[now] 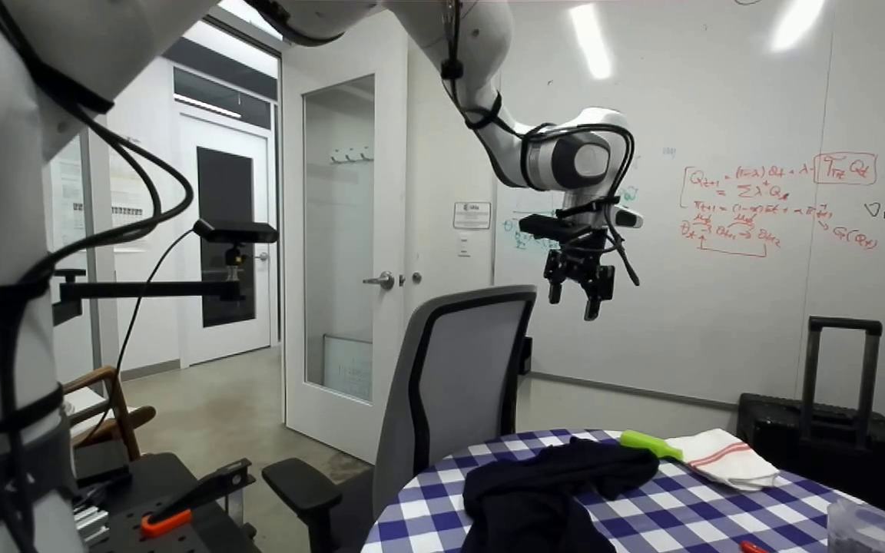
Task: Put the cloth on the back rest of the chair
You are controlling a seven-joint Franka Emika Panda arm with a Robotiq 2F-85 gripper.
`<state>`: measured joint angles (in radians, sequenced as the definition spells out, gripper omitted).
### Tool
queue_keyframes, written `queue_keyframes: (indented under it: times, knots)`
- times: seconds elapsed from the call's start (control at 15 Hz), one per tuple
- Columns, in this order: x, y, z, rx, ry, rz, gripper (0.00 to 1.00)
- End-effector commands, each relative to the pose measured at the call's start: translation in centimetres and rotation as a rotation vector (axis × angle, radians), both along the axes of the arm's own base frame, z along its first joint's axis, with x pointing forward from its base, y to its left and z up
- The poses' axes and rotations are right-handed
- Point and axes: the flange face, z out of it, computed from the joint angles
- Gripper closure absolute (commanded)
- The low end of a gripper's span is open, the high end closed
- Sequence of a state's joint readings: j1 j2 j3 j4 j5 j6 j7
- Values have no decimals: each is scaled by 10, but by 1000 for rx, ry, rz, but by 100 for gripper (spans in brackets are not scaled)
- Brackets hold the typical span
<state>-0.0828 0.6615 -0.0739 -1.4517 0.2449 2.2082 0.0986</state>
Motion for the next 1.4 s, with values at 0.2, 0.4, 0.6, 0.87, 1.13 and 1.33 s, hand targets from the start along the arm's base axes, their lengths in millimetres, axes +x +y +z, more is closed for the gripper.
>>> queue_keyframes:
  times: [0.2,0.4,0.6,0.87,1.13,1.33]
  knots:
    - [42,25,-63,-140,7,-53,0]
    - [42,14,-92,-172,68,-49,0]
    - [39,2,-114,-158,123,-53,0]
    - [41,5,-135,-118,166,-8,0]
    - [40,10,-159,-92,206,17,0]
    - [38,6,-176,-89,230,14,0]
